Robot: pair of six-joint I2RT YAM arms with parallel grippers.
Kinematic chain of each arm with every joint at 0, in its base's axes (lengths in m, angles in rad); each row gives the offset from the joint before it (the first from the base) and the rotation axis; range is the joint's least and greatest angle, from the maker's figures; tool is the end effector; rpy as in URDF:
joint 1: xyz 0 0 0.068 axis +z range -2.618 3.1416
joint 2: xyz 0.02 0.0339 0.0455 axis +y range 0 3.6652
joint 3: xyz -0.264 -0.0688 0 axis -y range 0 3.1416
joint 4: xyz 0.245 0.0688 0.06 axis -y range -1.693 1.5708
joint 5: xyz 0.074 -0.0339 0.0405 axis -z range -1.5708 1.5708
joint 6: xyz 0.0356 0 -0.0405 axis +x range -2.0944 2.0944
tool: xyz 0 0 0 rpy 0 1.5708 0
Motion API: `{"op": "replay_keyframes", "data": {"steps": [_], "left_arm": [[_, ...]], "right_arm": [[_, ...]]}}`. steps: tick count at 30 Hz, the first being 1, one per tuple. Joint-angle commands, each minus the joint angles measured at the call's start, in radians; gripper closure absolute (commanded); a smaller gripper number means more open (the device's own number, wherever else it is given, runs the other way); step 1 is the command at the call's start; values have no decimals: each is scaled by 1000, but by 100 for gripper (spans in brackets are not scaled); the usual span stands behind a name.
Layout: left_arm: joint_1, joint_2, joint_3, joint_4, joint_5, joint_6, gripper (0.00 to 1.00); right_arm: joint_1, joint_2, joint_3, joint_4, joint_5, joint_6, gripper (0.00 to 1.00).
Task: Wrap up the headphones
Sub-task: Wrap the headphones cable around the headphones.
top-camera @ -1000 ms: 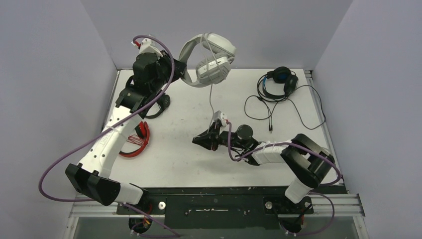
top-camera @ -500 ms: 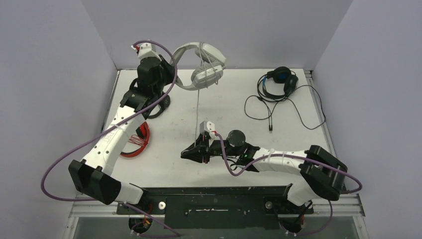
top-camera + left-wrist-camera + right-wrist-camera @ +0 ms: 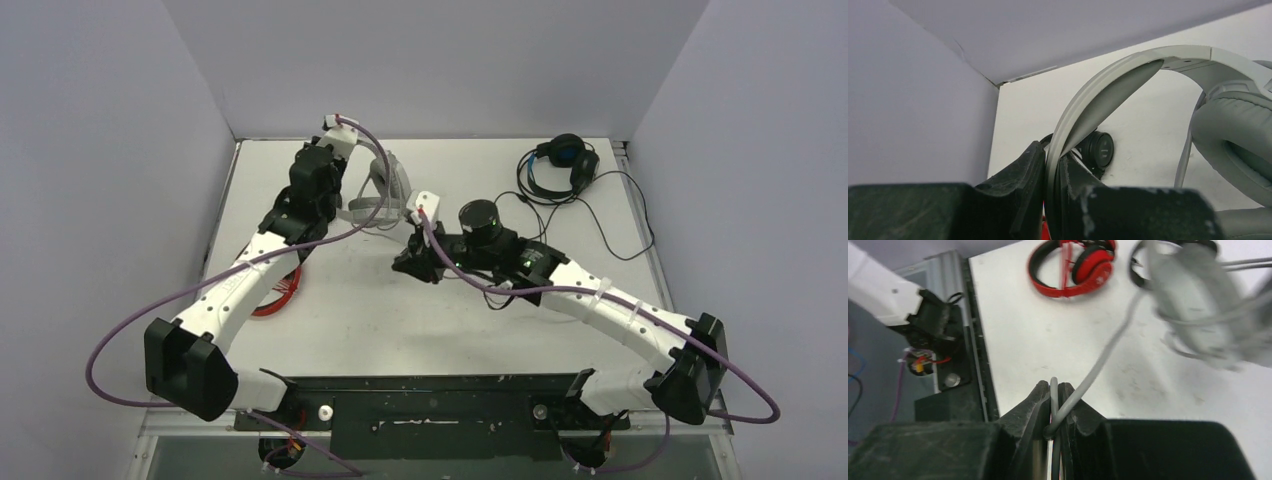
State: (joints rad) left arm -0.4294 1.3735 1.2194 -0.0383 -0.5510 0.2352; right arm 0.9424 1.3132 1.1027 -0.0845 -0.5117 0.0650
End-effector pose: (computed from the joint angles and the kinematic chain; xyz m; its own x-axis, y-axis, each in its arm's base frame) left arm 0.3005 -0.1171 0.3741 -0.1953 0.3078 -0.9312 -0.0689 0.9428 0.3261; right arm 0.1654 0.2573 0.3457 -0.2343 -0.2260 -0.9455 -0.9676 0.1485 0.2042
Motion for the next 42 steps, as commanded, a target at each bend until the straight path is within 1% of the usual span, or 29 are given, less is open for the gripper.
{"op": "replay_keyframes", "data": {"steps": [1, 4, 8, 11, 14, 18, 19, 21, 22, 25, 28, 30, 31, 37, 39, 40, 41, 42], "left_arm": [[-2, -87, -9, 94, 112, 270, 100], [-18, -101, -7, -13, 199, 308, 100], [-62, -102, 26, -164, 300, 298, 100], [-119, -96, 45, -269, 359, 283, 100], [-174, -85, 61, -350, 385, 268, 100], [-186, -80, 90, -420, 495, 184, 100], [-186, -82, 98, -432, 516, 168, 100], [-189, -80, 116, -460, 531, 143, 100], [-192, -79, 126, -473, 529, 140, 100], [-198, -77, 150, -508, 520, 135, 100], [-198, -84, 154, -524, 522, 135, 100], [-198, -88, 152, -530, 521, 137, 100], [-198, -88, 154, -535, 523, 137, 100], [-198, -93, 159, -534, 549, 109, 100], [-198, -93, 163, -535, 551, 104, 100], [-198, -91, 165, -538, 549, 101, 100], [-198, -89, 170, -539, 543, 86, 100], [-198, -87, 179, -544, 544, 70, 100]], "right_arm": [[-122, -58, 152, -334, 58, -127, 100], [-178, -58, 187, -366, 102, -164, 100], [-233, -33, 210, -368, 158, -209, 100], [-248, -28, 188, -297, 217, -232, 100], [-249, 2, 200, -266, 296, -257, 100], [-253, 53, 210, -251, 395, -287, 98], [-256, 62, 207, -246, 416, -291, 97], [-260, 70, 192, -229, 447, -301, 89], [-265, 69, 182, -216, 450, -303, 87], [-283, 55, 141, -168, 445, -300, 86], [-321, 40, 117, -127, 385, -284, 85], [-359, 25, 105, -100, 319, -270, 77], [-383, 21, 99, -91, 299, -263, 75], [-457, 42, 84, -55, 192, -239, 75], [-471, 46, 70, -37, 149, -230, 69], [-479, 45, 63, -23, 127, -219, 67], [-486, 44, 52, -10, 103, -210, 72], [-491, 44, 45, 3, 83, -202, 79]]}}
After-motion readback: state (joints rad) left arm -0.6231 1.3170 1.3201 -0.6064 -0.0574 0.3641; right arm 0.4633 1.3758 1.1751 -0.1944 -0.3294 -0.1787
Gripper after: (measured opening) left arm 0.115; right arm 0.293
